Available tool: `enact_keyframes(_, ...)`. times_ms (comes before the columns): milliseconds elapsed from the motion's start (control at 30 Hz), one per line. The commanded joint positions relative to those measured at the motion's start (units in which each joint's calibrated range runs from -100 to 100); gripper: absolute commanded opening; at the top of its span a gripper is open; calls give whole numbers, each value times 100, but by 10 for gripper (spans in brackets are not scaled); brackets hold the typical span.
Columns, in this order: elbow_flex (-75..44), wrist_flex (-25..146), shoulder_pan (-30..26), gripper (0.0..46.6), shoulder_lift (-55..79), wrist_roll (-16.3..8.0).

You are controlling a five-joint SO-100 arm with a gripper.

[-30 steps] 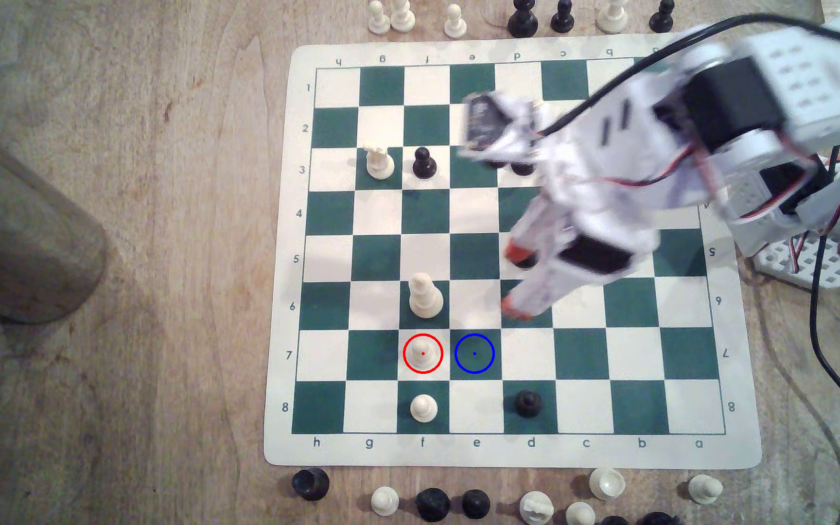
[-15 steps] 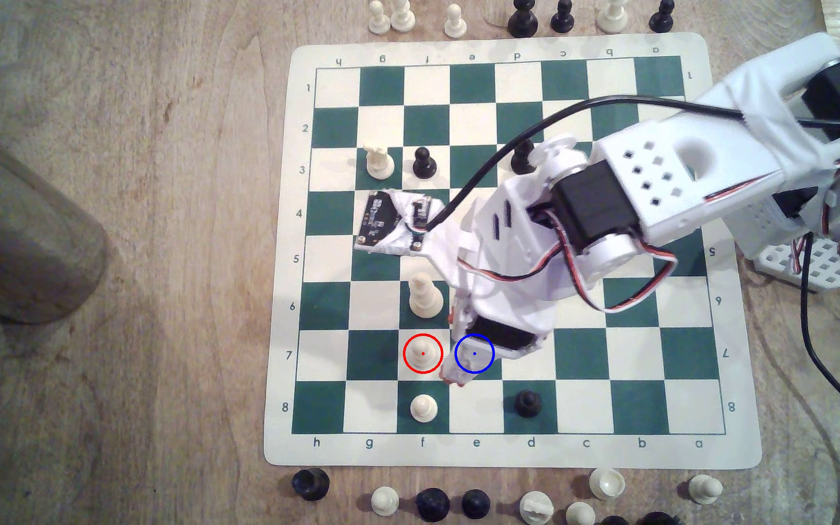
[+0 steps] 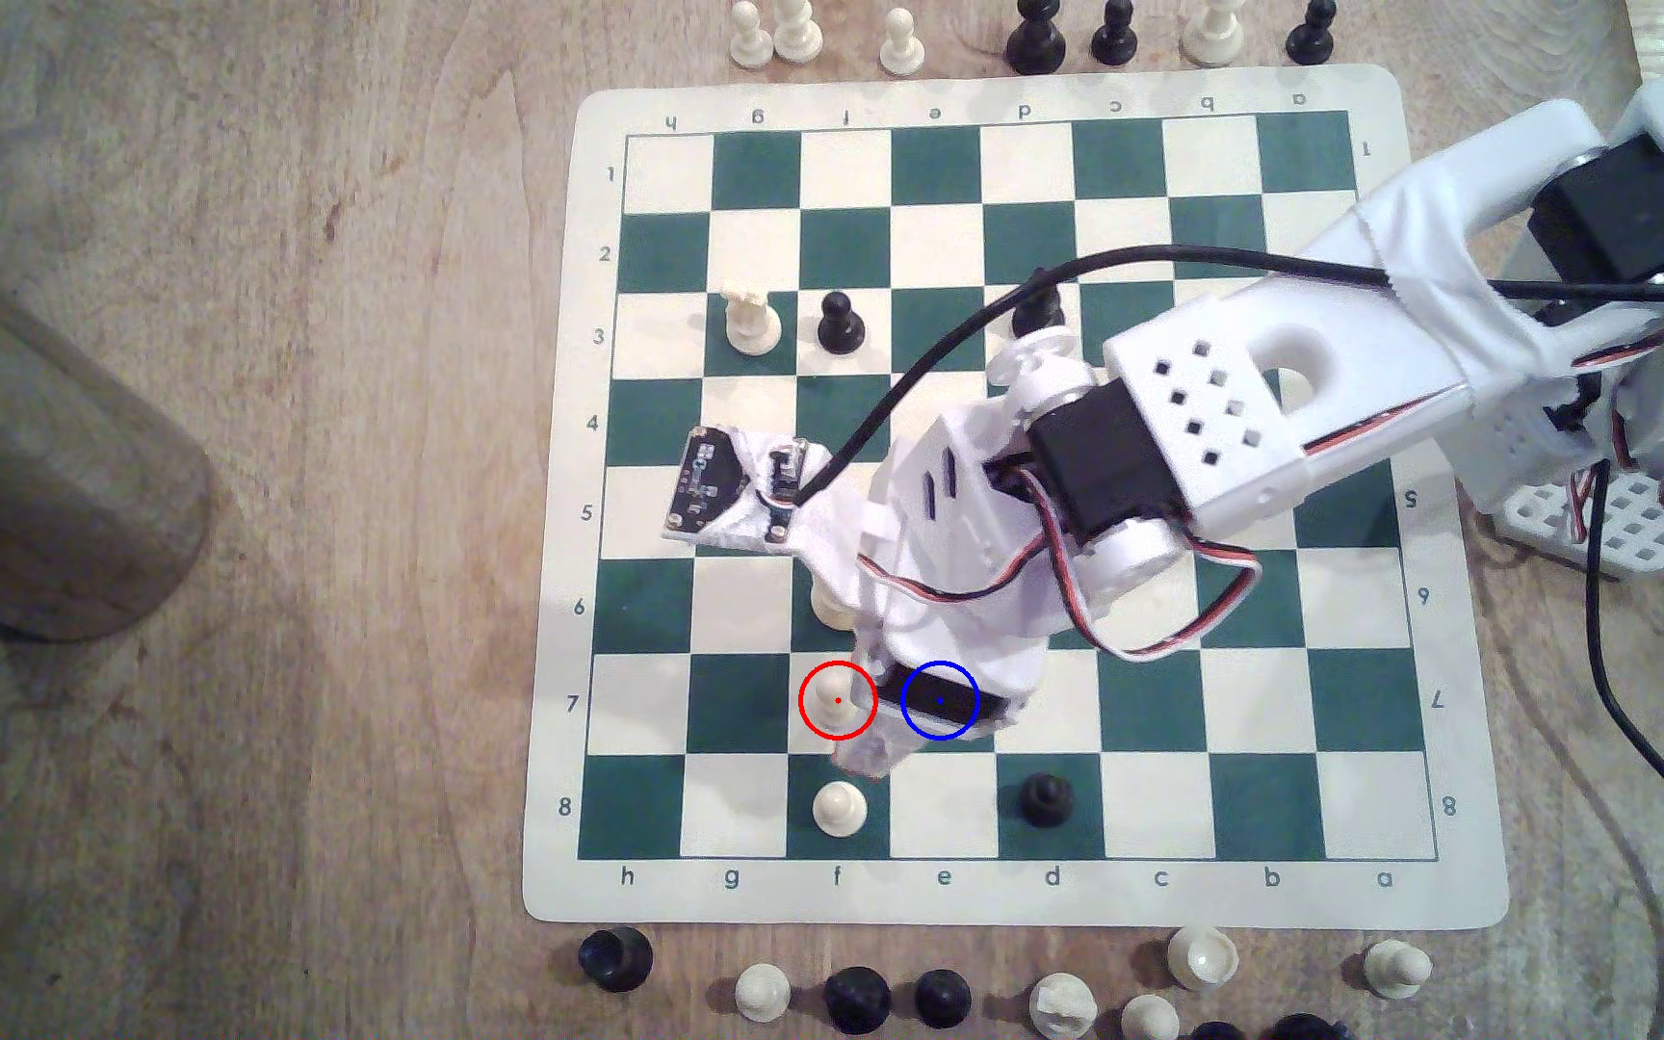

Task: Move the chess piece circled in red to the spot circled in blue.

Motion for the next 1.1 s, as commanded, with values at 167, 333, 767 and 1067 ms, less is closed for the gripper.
enact_keyframes(167, -510, -307, 61, 141, 288, -15)
enact_keyframes(333, -510, -413, 140, 141, 458, 0)
enact_keyframes(767, -528, -512, 233, 144, 738, 34)
enact_keyframes(1067, -483, -569, 163, 144, 891, 34)
